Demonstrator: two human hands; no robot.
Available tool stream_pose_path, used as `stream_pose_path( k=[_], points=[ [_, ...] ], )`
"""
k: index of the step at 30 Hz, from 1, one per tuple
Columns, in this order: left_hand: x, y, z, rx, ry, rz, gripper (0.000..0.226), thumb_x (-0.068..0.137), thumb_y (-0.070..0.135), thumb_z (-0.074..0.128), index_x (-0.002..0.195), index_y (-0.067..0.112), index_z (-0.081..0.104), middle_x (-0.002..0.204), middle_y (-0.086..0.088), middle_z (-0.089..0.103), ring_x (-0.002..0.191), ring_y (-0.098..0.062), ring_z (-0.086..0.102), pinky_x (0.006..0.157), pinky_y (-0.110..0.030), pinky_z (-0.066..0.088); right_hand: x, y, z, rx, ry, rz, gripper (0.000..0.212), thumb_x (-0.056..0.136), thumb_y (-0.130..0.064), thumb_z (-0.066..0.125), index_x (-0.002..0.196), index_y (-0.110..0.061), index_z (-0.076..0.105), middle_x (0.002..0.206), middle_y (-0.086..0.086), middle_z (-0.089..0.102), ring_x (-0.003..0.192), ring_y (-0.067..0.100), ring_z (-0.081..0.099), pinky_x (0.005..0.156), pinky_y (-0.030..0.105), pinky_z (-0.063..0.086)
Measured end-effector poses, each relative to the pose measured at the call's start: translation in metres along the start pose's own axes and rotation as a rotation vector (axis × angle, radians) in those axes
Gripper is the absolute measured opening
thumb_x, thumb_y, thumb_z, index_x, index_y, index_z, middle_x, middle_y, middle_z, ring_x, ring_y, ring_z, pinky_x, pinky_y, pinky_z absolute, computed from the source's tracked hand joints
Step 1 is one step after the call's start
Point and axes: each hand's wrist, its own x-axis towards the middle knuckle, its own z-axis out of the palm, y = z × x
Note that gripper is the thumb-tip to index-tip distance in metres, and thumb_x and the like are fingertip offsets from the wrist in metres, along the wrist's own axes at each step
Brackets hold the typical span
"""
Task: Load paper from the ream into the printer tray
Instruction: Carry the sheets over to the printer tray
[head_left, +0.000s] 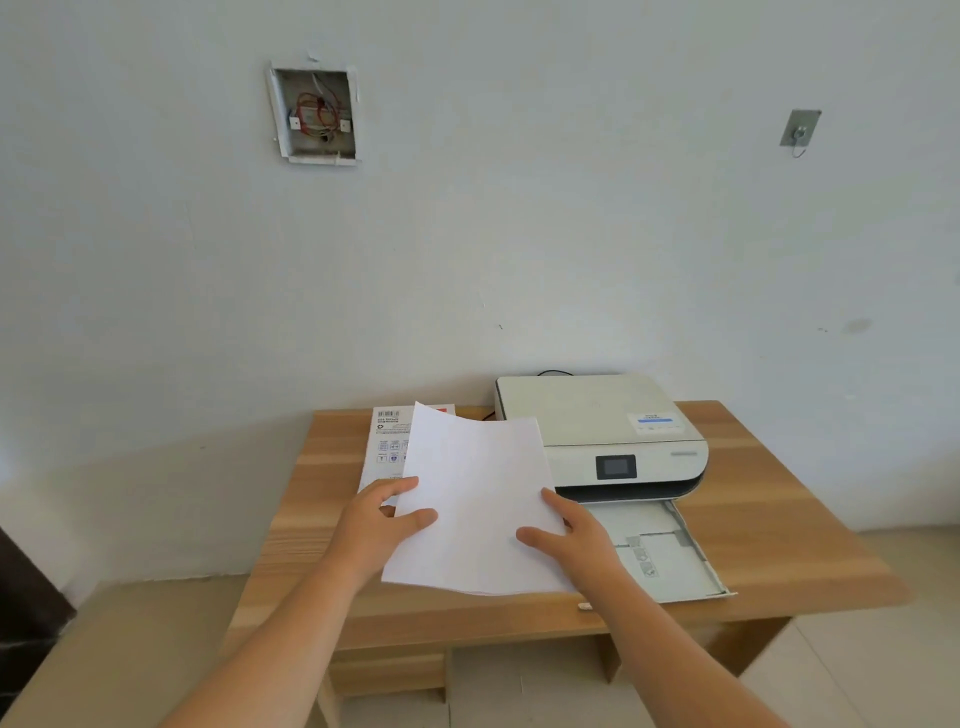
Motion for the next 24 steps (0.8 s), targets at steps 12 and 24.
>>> stream_pose_path(
  k=[12,24],
  points=[
    [-0.019,0.023,0.121,-0.001,0.014,-0.031,0.039,0.074,0.030,0.080,0.109,0.032,0.062,0.123,0.007,0.055,0.106,-0.013,0.055,0.090,-0.035,0.051,0.009,0.041,-0.112,-0.041,-0.021,0.010,0.073,0.076,-0.039,0.078,0.140,-0.030,0.044,0.139,-0.003,0.047,0.112,0.017,0.049,0.098,0.036,0.046],
    [-0.012,0.010,0.184,0.112,-0.044,-0.016,0.047,0.076,0.043,0.074,0.120,0.032,0.061,0.112,0.014,0.055,0.101,-0.009,0.054,0.091,-0.035,0.049,0.020,0.079,-0.161,0.007,-0.027,0.088,0.072,0.074,-0.039,0.080,0.138,-0.030,0.048,0.132,-0.007,0.049,0.116,0.016,0.050,0.100,0.034,0.044]
  ],
)
